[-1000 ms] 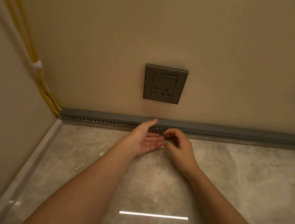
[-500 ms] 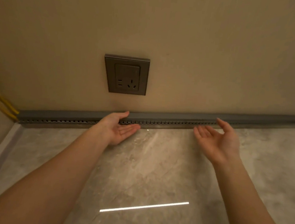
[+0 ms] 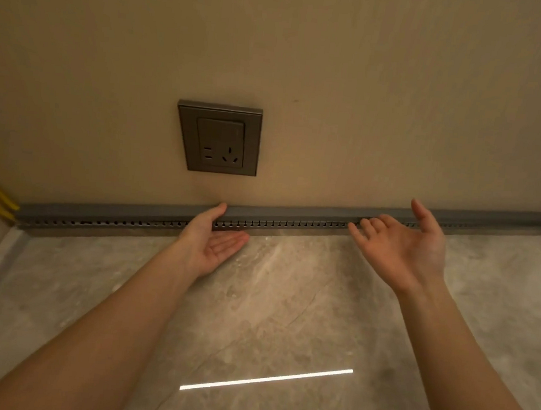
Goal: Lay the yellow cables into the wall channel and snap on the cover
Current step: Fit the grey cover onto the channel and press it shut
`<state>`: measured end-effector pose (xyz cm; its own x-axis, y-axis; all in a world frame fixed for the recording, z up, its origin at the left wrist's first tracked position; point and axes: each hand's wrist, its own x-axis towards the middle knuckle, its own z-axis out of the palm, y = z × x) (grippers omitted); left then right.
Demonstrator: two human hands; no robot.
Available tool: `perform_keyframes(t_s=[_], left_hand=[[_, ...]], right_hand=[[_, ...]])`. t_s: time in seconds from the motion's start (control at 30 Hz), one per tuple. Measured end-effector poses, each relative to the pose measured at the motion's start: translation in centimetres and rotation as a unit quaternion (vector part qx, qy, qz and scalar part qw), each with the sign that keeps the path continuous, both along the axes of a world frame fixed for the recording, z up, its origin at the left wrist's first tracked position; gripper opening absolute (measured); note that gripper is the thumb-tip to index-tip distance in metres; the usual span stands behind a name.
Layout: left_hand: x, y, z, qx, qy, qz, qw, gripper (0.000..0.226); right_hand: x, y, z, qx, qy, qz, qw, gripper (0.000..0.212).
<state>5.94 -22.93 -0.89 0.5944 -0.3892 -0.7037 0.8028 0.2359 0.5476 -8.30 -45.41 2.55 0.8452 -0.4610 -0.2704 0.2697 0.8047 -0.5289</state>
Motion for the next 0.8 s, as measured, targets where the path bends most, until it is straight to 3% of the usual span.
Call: perform_keyframes(t_s=[0.17, 0.3, 0.37, 0.47, 0.57, 0.67, 0.8], left_hand=[[-2.1, -3.1, 0.7, -0.053, 0.009, -0.053, 0.997, 0.048], [-2.7, -5.5, 1.3, -0.043, -0.009, -0.024, 0.999, 0.044], [-2.6, -5.6, 1.4, -0.043, -0.008, -0.024, 0.999, 0.045], [-2.5, -5.4, 1.4, -0.051, -0.004, -0.028, 0.998, 0.046], [-2.4, -5.4, 1.2, -0.05, -0.008, -0.032, 0.998, 0.047], [-2.4, -5.5, 0.8, -0.035, -0.024, -0.043, 0.998, 0.048], [-2.5, -5.8, 0.0, -0.01, -0.056, -0.042, 0.997, 0.048]], right_hand=[[-0.2, 0.0, -0.7, -0.001, -0.002, 0.0, 1.0, 0.095], [-0.2, -0.5, -1.9, 0.005, 0.083, -0.081, 0.993, 0.062], [0.1, -1.4, -3.0, -0.061, 0.18, -0.144, 0.971, 0.045], [0.7, -3.3, -4.3, -0.189, 0.285, -0.17, 0.924, 0.039], [1.0, -5.5, -4.7, -0.288, 0.362, -0.116, 0.879, 0.046], [1.6, -7.3, -4.8, -0.33, 0.408, -0.103, 0.845, 0.052], [2.8, -8.2, -5.1, -0.271, 0.398, -0.115, 0.869, 0.038]])
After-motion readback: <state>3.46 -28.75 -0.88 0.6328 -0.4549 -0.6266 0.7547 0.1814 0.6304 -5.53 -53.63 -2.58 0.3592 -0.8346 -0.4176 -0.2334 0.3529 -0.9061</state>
